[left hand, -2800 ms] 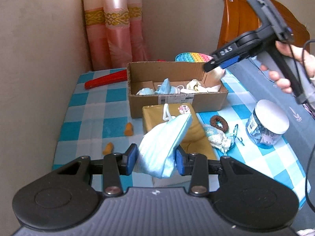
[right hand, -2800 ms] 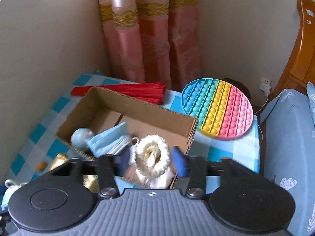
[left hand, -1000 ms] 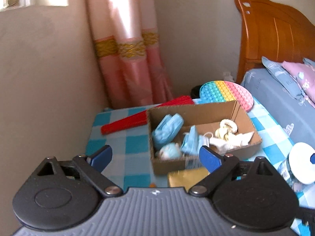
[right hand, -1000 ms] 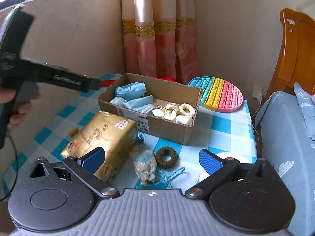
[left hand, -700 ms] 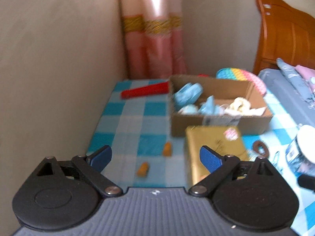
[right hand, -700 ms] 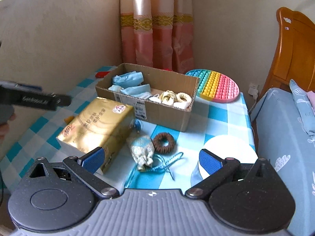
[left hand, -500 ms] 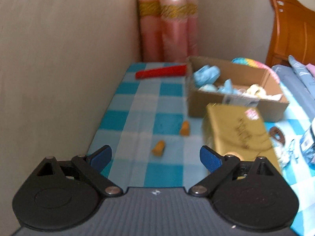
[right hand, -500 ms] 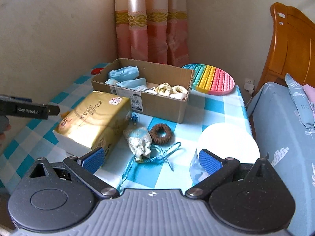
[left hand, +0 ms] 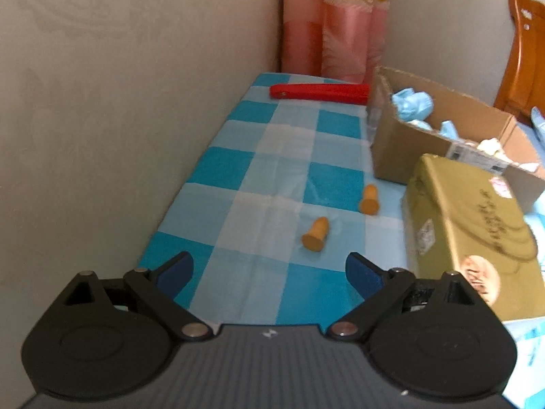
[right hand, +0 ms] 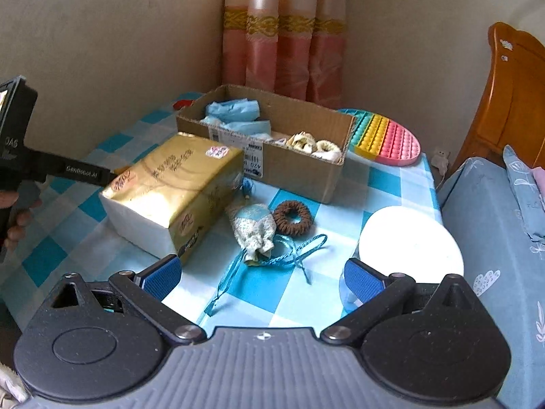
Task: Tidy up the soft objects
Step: 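Grasp the small orange plug on the table with the left tool, then grasp the floral cloth sachet with the right tool, then carry the sachet into the box and open the right tool while the left tool carries the plug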
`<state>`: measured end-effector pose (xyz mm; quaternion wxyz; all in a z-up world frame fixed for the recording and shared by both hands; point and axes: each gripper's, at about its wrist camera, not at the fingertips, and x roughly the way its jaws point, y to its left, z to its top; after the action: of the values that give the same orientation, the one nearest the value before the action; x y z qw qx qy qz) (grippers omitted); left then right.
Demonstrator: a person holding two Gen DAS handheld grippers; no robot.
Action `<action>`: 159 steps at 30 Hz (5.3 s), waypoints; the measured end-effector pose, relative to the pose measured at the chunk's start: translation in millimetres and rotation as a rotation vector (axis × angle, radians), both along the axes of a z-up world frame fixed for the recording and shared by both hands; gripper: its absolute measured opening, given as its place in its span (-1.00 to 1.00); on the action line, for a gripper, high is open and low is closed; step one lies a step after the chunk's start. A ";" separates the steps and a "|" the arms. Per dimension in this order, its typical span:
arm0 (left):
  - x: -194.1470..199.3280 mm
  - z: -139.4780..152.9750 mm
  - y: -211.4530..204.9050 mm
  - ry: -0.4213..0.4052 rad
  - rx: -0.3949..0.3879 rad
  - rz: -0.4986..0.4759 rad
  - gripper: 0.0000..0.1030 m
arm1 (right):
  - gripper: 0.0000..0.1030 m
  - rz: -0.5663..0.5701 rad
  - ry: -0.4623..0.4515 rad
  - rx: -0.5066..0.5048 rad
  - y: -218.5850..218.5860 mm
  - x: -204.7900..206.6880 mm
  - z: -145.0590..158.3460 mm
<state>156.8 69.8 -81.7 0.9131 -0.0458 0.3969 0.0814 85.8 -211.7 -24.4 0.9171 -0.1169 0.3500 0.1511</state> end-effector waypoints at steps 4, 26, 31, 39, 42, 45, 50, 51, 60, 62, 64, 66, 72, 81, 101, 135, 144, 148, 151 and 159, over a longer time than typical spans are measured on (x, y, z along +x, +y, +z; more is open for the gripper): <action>2.7 -2.6 3.2 -0.003 0.006 0.015 0.85 | 1.00 0.020 0.015 0.000 2.7 3.1 -4.1; 20.5 -4.9 -15.9 -0.058 -0.002 -0.141 -0.32 | 1.00 0.102 0.072 -0.013 13.7 13.5 -14.4; 22.6 -5.0 -17.0 -0.065 -0.010 -0.158 -0.56 | 0.93 0.154 0.061 -0.043 20.1 15.3 -16.5; 24.2 -4.7 -15.5 -0.063 -0.026 -0.160 -0.66 | 0.48 0.175 0.053 -0.098 25.8 28.3 -22.4; 24.3 -4.5 -15.5 -0.063 -0.027 -0.159 -0.66 | 0.33 0.176 0.053 -0.108 26.5 36.2 -25.6; 24.3 -4.5 -15.4 -0.063 -0.027 -0.159 -0.66 | 0.28 0.174 0.057 -0.108 26.2 45.5 -28.9; 24.2 -4.5 -15.1 -0.062 -0.026 -0.158 -0.66 | 0.18 0.176 0.068 -0.099 25.2 58.8 -33.3; 24.2 -4.6 -15.1 -0.062 -0.025 -0.159 -0.66 | 0.17 0.174 0.071 -0.096 25.5 62.3 -34.4; 23.3 -3.3 -14.9 -0.051 -0.025 -0.166 -0.73 | -0.31 0.126 0.107 -0.060 22.1 75.9 -41.7; 21.8 -1.8 -15.4 -0.047 -0.026 -0.173 -0.74 | -0.31 0.128 0.112 -0.062 21.1 72.3 -39.6; 20.1 -0.4 -15.6 -0.045 -0.034 -0.181 -0.74 | -0.31 0.133 0.122 -0.061 19.7 68.7 -38.2; 18.4 0.3 -16.8 -0.046 -0.031 -0.191 -0.74 | -0.24 0.133 0.122 -0.064 18.5 65.9 -37.4; 16.0 0.9 -18.5 -0.038 -0.027 -0.200 -0.74 | -0.11 0.140 0.118 -0.043 21.8 72.7 -37.2; 8.2 12.2 -18.6 -0.042 -0.013 -0.228 -0.75 | -0.25 0.141 0.115 -0.057 25.8 72.4 -37.5; -42.2 60.5 -25.7 -0.073 -0.008 -0.292 -0.75 | -0.27 0.191 -0.027 -0.104 9.3 35.1 31.8; -25.7 71.2 -35.2 -0.070 0.023 -0.279 -0.75 | 0.16 0.451 -0.034 -0.143 46.2 228.8 60.1; -13.5 79.0 -49.9 -0.077 0.049 -0.345 -0.75 | 0.74 0.362 0.009 -0.066 22.5 217.5 56.8; -4.3 86.6 -60.0 -0.083 0.060 -0.385 -0.75 | 0.98 0.346 0.020 -0.036 13.4 194.6 60.8; 5.4 94.7 -67.7 -0.095 0.061 -0.417 -0.75 | 1.00 0.330 0.039 -0.010 8.2 178.6 61.2; 46.5 105.4 -90.8 -0.082 0.048 -0.509 -0.75 | 1.00 0.238 0.092 0.086 -5.6 128.0 52.1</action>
<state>203.3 -21.1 23.7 0.9202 0.0740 0.3564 -0.1438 213.7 -217.3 27.6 0.8799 -0.1112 0.3685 0.2786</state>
